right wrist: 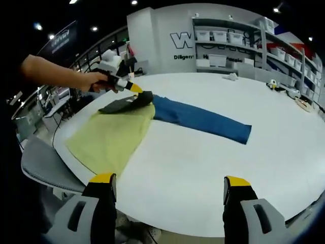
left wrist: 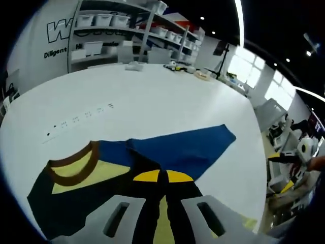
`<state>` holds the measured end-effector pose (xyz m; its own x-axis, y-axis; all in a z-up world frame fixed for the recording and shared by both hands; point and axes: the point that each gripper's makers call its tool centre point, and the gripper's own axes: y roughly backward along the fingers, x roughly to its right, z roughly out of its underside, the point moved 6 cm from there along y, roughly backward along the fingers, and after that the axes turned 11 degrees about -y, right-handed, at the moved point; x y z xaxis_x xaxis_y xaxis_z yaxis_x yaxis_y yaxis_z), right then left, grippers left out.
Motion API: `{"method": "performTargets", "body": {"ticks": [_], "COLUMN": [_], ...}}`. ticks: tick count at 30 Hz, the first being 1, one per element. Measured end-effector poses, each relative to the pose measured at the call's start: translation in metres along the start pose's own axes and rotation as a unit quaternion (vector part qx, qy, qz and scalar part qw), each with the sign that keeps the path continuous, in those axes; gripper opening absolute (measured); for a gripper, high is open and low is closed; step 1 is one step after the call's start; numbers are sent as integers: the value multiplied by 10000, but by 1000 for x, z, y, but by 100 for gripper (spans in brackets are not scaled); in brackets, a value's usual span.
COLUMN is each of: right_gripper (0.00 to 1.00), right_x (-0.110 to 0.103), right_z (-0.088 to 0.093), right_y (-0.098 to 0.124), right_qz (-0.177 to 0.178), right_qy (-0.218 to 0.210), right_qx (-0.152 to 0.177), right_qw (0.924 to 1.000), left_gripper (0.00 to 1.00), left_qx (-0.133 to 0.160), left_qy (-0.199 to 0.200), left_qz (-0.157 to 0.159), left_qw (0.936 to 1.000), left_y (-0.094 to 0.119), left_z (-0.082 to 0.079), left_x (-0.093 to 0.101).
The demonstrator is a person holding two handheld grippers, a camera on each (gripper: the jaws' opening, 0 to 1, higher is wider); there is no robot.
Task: Fold the garment on the visible template until the final outline fits inside the template.
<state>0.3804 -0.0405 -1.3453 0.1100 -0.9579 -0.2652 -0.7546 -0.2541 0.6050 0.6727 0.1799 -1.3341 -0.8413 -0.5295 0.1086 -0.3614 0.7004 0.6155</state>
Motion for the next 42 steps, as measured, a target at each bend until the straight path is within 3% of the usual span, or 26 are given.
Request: {"method": "performTargets", "body": {"ticks": [7,9,12,15,25,30,33,35,38,42], "right_gripper": [84,85,85,85,77,72,64,61,56,46], "right_x": [9,11,13,16,32,47,56,62,70,83], "right_z": [1,1,1,-2,-34,-50,-56,-58,-62,-65], "right_y": [2,1,-2,-7,-26,-32,-34,-37,-42,-50], "right_qz": [-6,-9,-27,-53,-17,154,303,383,458,618], "right_qy": [-5,-9,-20,15,240,306,366,315,255,378], "right_qx": [-55,-73,-88,-114,2,86,93,81,67,-9], "right_qw": [10000,10000,10000,9999,9997,9994,9988,9987,9986,9974], "left_gripper": [0,1,13,29,50,43,46,46,44,41], "left_qx": [-124,-47,-221,-169,-101,41,-7,-4,66,137], "left_qy": [64,-267,-793,-965,-1469,-1886,-2104,-2384,-2964,-3066], "left_qz": [65,98,66,-26,-185,-168,-211,-165,-108,-221], "left_qw": [9999,9996,9966,9952,9889,9819,9774,9710,9550,9515], "left_y": [-11,-11,-9,-4,20,28,31,34,40,48], "left_z": [10,11,17,19,24,23,23,22,18,20], "left_x": [8,10,10,6,-15,-16,-16,-14,-15,-6]}}
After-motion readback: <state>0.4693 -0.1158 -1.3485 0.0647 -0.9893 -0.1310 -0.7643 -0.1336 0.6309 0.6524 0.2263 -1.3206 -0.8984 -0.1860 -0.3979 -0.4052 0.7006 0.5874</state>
